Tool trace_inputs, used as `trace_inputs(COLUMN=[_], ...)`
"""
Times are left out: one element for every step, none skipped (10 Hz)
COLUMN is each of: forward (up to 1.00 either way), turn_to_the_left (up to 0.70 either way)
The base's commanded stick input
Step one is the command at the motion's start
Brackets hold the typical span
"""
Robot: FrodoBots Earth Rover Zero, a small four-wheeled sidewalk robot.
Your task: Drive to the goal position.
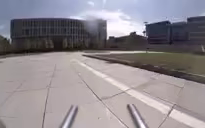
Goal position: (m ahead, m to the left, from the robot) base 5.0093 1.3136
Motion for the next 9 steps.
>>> trace_inputs(forward=[0.70, 0.70, 0.70, 0.70, 0.70, 0.70, 0.70, 0.70, 0.70], turn_to_the_left=[0.00, 0.00, 0.00, 0.00, 0.00, 0.00, 0.00, 0.00, 0.00])
